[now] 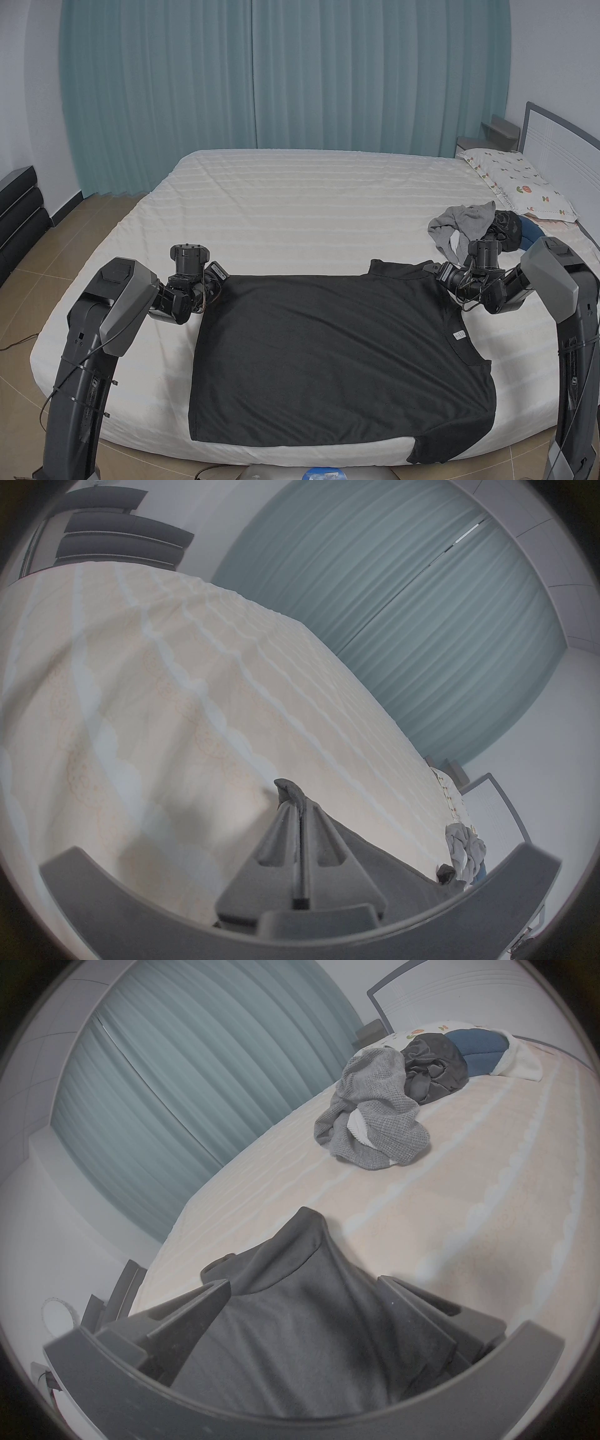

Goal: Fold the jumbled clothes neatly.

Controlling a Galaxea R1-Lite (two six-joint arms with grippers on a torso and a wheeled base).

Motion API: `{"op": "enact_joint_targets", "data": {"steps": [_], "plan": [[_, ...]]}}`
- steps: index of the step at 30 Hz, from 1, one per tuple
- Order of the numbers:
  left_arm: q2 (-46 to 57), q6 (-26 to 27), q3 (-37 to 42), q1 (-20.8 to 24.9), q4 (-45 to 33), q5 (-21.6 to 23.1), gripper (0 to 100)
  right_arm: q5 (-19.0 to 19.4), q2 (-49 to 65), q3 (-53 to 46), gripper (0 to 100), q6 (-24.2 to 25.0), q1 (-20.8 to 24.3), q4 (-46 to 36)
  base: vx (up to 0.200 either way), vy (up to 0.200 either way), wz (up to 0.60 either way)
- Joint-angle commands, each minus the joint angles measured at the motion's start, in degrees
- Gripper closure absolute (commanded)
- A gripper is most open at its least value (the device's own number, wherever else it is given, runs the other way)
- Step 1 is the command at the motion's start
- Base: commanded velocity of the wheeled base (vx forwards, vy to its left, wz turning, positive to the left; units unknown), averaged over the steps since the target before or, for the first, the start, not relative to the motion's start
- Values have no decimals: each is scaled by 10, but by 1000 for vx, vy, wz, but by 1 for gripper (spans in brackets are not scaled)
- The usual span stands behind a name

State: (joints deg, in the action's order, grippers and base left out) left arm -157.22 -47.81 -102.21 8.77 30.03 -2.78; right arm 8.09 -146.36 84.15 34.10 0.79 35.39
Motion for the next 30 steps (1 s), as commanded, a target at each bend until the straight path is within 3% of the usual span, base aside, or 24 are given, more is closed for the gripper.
{"op": "enact_joint_targets", "data": {"steps": [1,11,12,19,23,30], "plan": [[5,-1,3,1,4,-14,100,-19,-55,57,0,2,-1,-1,0,0,0],[7,-1,14,1,4,-14,100,-31,-70,65,0,1,-4,3,0,0,0],[9,0,17,1,5,-14,100,-34,-67,62,100,0,-5,3,0,0,0],[29,2,44,1,6,-14,100,-46,-10,10,100,-6,-11,4,0,0,0],[55,-3,75,-1,6,-14,100,-7,48,-81,100,-18,-20,3,0,0,0],[77,3,133,-1,61,-13,100,39,107,-159,100,-44,-38,-1,0,0,0]]}}
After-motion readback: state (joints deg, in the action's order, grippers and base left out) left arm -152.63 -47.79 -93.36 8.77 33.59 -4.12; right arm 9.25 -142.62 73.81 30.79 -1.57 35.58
